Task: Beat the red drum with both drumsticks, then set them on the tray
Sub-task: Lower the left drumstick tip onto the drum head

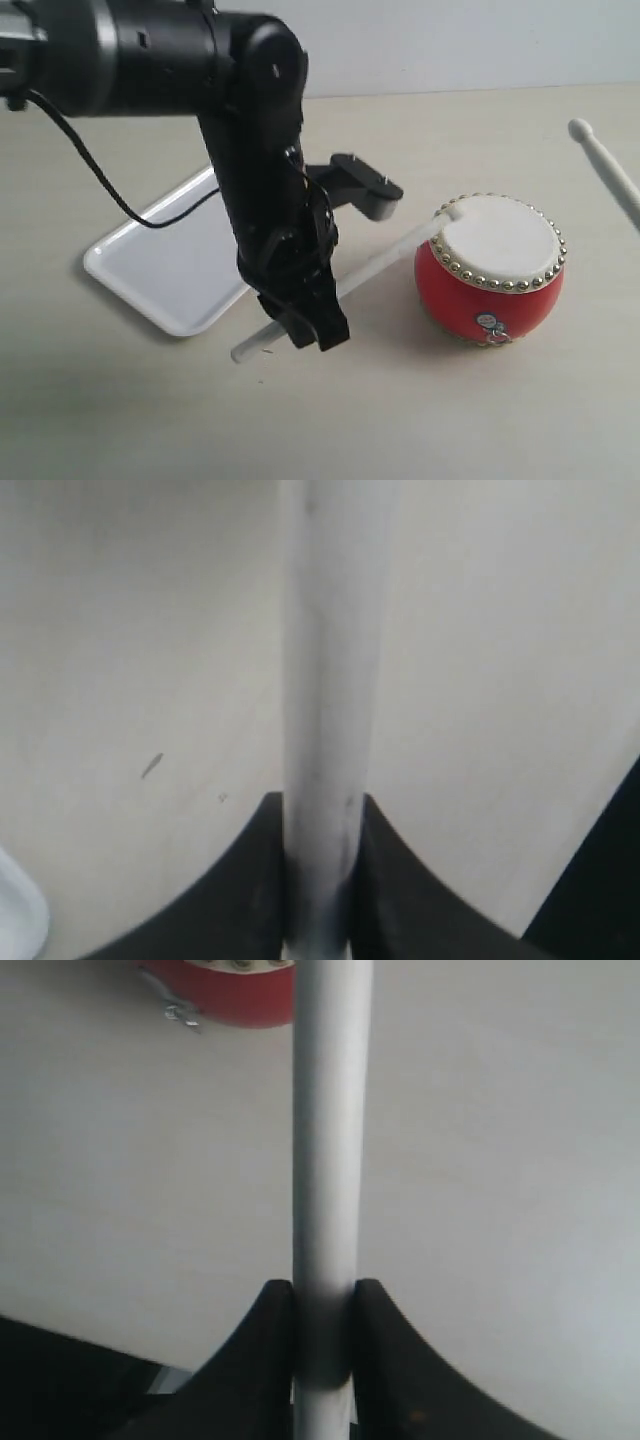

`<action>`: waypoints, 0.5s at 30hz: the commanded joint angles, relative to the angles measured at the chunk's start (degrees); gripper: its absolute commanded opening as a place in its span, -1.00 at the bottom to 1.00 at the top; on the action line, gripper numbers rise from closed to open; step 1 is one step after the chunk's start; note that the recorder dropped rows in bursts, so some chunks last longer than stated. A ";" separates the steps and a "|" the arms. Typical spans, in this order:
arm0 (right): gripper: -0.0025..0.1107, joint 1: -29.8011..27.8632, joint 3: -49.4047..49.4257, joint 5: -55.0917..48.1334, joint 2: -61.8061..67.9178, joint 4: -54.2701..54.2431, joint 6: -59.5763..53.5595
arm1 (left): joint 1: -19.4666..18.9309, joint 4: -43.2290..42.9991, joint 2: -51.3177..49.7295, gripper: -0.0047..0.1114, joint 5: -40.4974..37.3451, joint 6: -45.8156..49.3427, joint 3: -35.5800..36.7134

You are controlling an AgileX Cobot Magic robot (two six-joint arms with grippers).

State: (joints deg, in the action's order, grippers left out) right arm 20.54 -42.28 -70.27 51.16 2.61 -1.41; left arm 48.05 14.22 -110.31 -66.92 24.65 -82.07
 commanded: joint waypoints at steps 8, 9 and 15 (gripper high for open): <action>-0.96 -0.22 4.94 0.30 15.93 -3.75 -3.26 | -0.09 -2.00 14.73 -0.92 0.73 -1.70 -0.60; -0.96 -0.22 5.32 0.30 18.31 -2.61 -2.71 | -0.09 -2.00 14.84 -0.92 0.73 -1.85 -0.60; -0.96 -0.22 -0.87 0.30 17.18 -4.03 -1.81 | -0.09 -1.38 14.60 -0.92 0.22 -1.95 -0.60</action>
State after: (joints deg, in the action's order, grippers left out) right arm 20.54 -39.72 -70.13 71.12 -0.73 -3.57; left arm 48.05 12.45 -95.94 -66.58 23.28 -82.56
